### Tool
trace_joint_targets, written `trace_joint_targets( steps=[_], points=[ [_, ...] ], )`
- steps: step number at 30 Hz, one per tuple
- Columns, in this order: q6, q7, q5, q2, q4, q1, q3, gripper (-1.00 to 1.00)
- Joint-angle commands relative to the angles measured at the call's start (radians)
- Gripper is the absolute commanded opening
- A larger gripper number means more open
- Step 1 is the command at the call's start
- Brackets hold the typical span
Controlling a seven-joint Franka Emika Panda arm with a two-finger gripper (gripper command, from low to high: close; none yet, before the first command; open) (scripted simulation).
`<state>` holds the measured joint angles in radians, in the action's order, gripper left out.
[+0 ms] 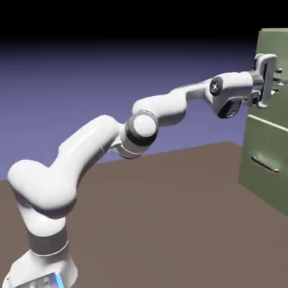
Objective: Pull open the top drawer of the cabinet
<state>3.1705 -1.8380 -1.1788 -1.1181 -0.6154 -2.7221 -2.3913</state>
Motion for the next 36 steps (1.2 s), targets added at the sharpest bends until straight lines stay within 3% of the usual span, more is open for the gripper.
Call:
trace_joint_targets(
  steps=[1,9,20,30,36],
  points=[
    [0.009,0.044,-0.019,0.016,-0.016,0.004,-0.024,-1.0],
    [0.08,0.392,-0.178,0.126,-0.111,0.016,-0.213,-1.0],
    [0.128,0.87,-0.523,0.205,-0.112,-0.004,-0.353,-1.0],
    [0.098,1.215,-0.958,0.238,-0.126,0.057,-0.216,-1.0],
    [0.039,1.362,-1.218,0.273,-0.228,0.161,-0.03,-1.0]
  ],
)
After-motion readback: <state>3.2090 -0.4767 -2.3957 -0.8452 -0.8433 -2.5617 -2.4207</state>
